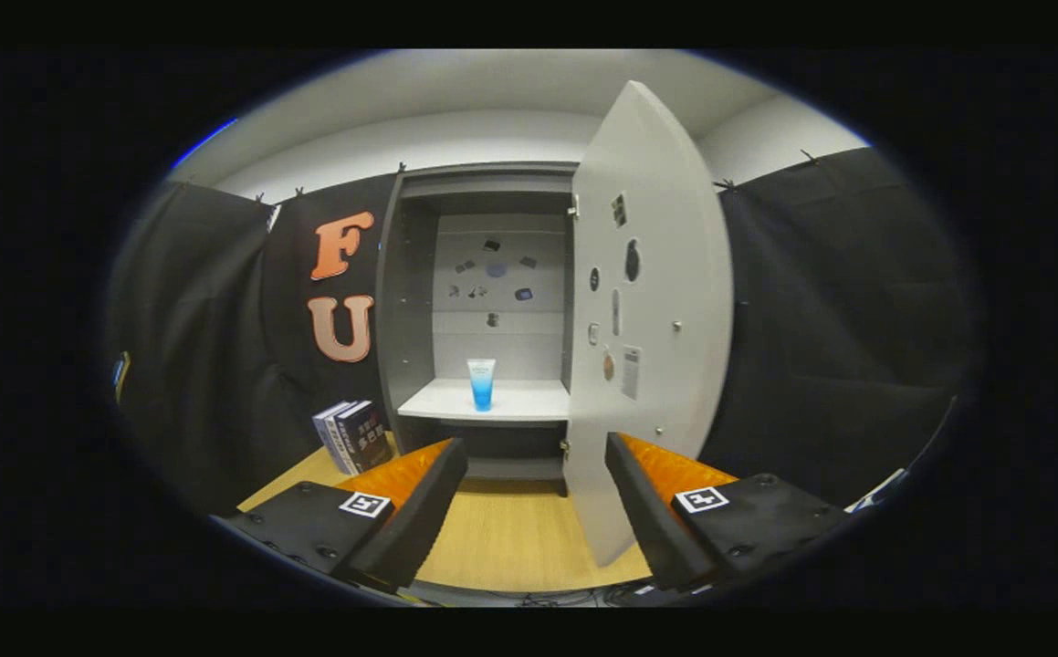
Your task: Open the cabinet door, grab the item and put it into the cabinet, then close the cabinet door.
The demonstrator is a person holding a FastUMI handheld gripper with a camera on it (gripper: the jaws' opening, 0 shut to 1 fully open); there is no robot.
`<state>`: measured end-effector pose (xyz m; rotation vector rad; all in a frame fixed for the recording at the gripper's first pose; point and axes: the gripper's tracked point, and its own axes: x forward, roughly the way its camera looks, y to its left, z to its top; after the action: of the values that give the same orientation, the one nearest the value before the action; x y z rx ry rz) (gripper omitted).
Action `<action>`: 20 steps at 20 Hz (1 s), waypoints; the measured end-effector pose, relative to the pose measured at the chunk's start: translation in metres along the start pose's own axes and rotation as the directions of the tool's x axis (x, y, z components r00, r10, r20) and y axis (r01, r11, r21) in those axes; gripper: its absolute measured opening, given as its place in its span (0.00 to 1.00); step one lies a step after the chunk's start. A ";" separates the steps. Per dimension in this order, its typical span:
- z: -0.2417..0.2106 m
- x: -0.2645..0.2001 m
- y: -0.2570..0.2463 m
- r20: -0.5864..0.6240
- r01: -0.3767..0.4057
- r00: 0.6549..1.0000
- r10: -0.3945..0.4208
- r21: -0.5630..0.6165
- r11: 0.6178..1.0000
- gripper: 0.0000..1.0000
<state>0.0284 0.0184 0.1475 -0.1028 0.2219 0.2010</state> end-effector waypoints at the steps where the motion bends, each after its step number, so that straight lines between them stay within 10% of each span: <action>1: -0.002 -0.006 -0.013 0.001 0.015 1.000 -0.015 0.002 1.000 0.98; 20: -0.065 0.036 -0.182 -0.006 0.239 0.971 -0.239 0.064 0.969 0.99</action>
<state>0.0877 -0.1600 0.0910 -0.0644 0.2123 -0.0467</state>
